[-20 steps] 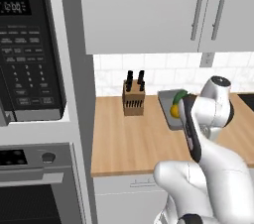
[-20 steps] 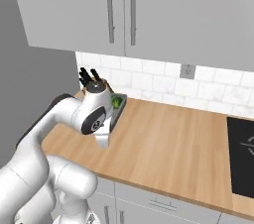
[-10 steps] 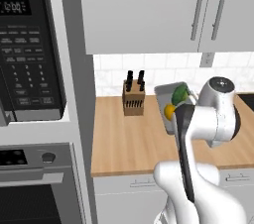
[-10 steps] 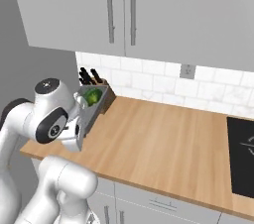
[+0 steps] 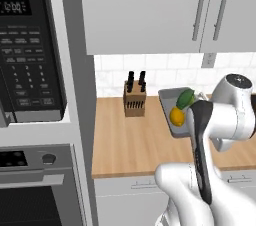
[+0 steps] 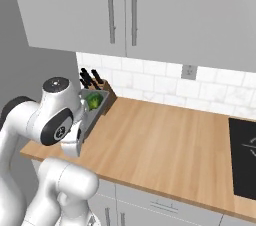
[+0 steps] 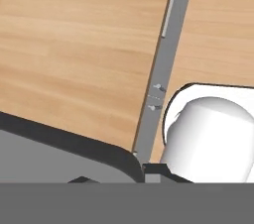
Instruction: Take the meat container that has the chicken drumstick and place it on the second highest rack of the freezer. Then take the vegetable container that has the lemon and broccoli and place it on the highest rack of the freezer.
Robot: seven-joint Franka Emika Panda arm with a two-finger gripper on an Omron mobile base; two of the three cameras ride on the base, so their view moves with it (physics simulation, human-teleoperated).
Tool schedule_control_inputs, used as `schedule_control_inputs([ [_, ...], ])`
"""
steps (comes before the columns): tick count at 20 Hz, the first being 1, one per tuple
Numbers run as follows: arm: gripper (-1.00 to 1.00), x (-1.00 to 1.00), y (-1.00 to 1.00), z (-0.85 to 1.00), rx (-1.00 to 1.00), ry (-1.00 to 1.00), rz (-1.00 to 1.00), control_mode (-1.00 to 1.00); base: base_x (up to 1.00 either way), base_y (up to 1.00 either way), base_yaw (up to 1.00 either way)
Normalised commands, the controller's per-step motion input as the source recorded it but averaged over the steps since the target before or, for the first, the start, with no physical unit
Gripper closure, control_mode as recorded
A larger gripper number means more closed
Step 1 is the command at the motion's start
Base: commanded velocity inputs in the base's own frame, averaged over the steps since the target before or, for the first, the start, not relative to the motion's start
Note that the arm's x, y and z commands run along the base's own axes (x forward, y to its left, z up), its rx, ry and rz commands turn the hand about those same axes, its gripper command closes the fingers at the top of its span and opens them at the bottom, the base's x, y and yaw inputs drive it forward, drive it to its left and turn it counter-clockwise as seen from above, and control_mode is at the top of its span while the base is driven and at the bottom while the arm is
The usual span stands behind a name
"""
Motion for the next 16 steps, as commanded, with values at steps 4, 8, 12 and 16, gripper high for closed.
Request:
schedule_control_inputs([
  [4, 1.0, 0.0, 0.0, -0.02, 0.01, 0.05, 0.0, -1.0, 0.0, 0.0, 0.0],
  [8, 1.0, -0.11, 0.0, -0.01, 0.01, 0.01, 0.0, -1.0, 0.0, 0.0, 0.0],
  [12, 1.0, -0.13, 0.01, 0.0, 0.0, 0.0, 0.0, 1.0, -0.62, 0.0, 0.0],
  [16, 1.0, 0.0, 0.0, 0.0, 0.0, 0.0, 0.0, 1.0, -0.93, 0.21, 0.0],
])
